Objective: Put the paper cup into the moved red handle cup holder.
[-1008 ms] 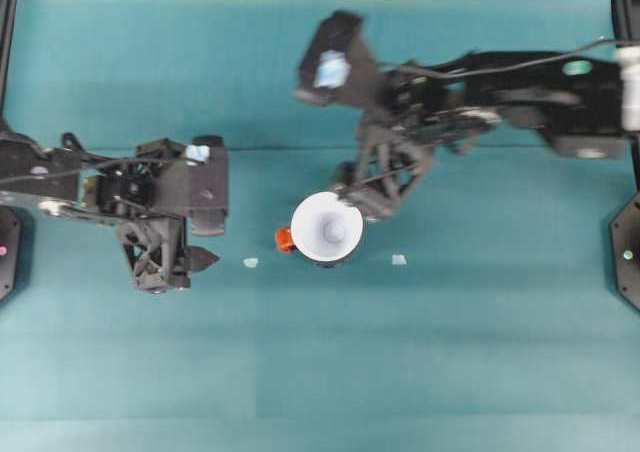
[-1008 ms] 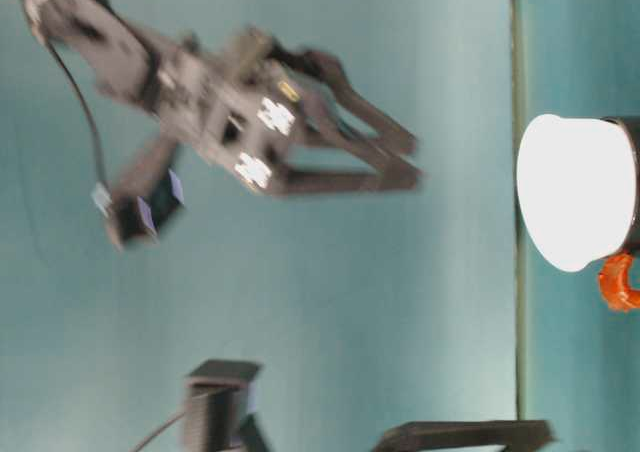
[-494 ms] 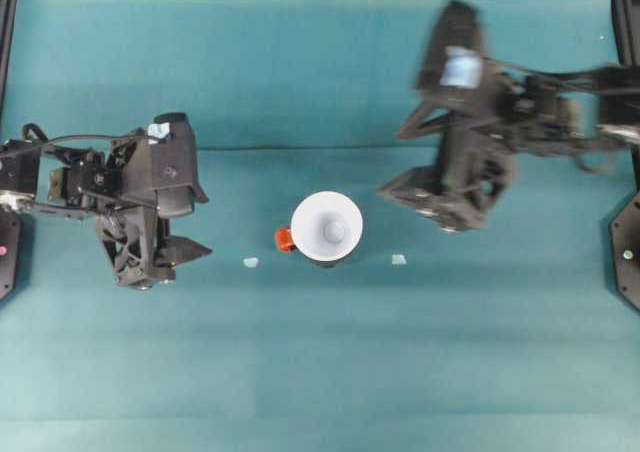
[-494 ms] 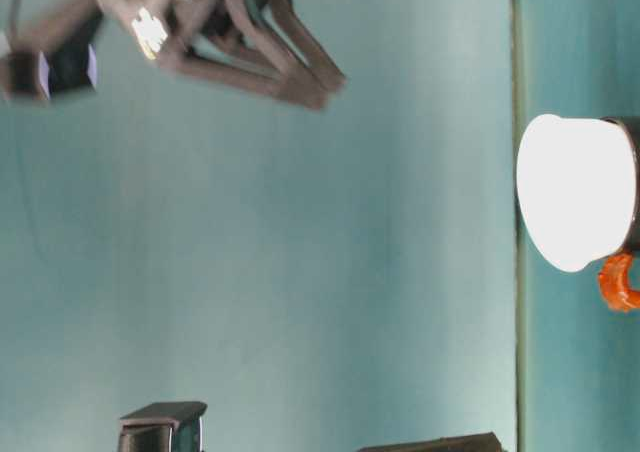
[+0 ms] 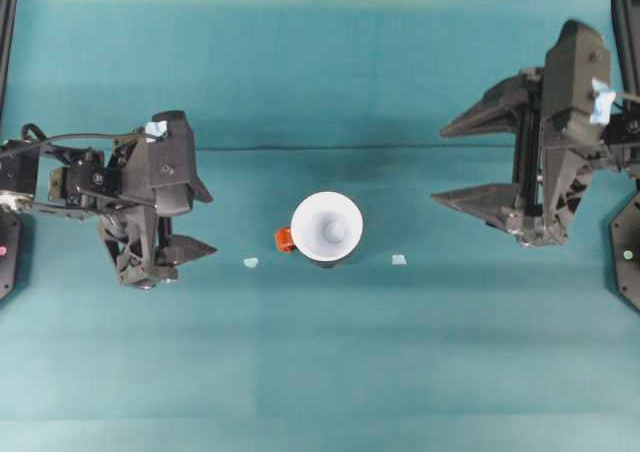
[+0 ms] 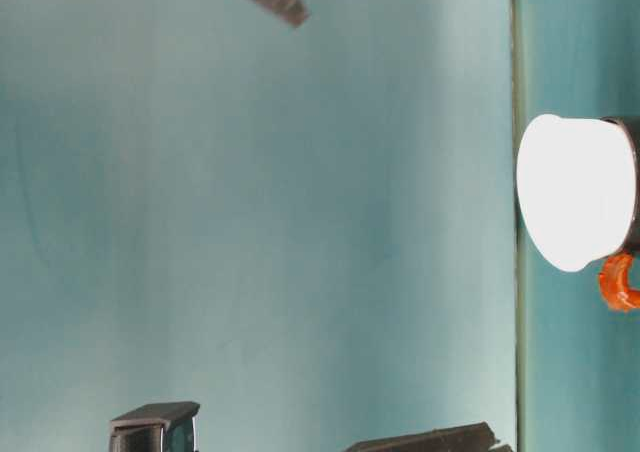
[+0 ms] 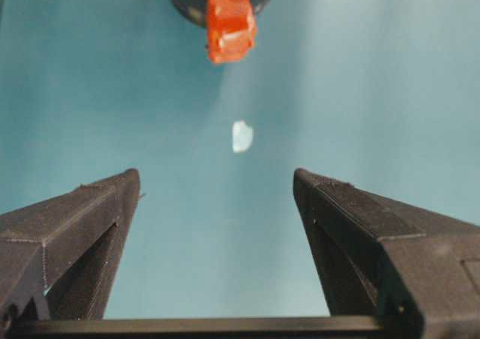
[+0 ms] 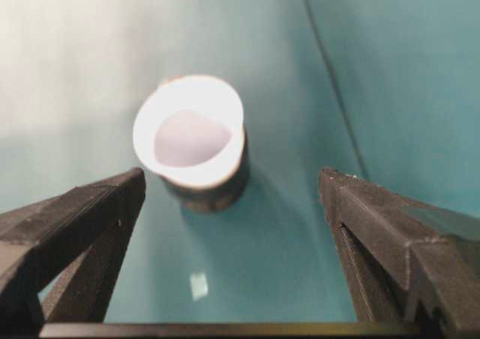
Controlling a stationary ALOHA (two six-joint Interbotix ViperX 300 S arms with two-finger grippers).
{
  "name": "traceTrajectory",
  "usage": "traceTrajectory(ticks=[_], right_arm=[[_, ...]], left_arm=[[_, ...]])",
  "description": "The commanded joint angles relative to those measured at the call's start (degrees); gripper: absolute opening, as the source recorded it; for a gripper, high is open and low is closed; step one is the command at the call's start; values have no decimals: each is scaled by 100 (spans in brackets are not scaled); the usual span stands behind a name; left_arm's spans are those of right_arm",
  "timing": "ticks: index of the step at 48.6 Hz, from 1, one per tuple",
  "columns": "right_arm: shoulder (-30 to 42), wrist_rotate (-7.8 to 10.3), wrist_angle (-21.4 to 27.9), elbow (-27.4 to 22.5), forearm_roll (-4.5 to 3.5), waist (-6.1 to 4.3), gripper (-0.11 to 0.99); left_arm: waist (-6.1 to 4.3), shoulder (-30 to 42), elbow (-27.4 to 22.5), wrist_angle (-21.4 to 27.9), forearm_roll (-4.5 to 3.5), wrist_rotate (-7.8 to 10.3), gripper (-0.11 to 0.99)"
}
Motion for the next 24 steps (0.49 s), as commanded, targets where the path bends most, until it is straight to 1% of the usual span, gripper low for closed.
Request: traceTrajectory(ticks=[1,6,10,11,12,17,23,24], right_arm=[[-53,-44,-53,0,0,18,87],[-62,-35,-44,79,0,18,87],[-70,-35,-44,97,26,18,87],[-79,-35,-53,97,26,18,87],[-70,-35,-53,97,26,18,87],[-70,-35,-70,97,26,18,87],[-70,-35,-70,97,35,18,87],[-70,-35,-70,97,35,18,87]], left_arm=[[18,-35,-44,-53,0,0,90],[18,-35,-44,-44,9,0,90],[18,-53,-18,-53,0,0,90],[18,-53,-9,-53,9,0,90],[18,-62,-9,-53,0,-9,90],[18,-62,9,-53,9,-9,90],[18,-62,35,-53,0,-9,90],[18,-62,35,-53,9,-9,90]])
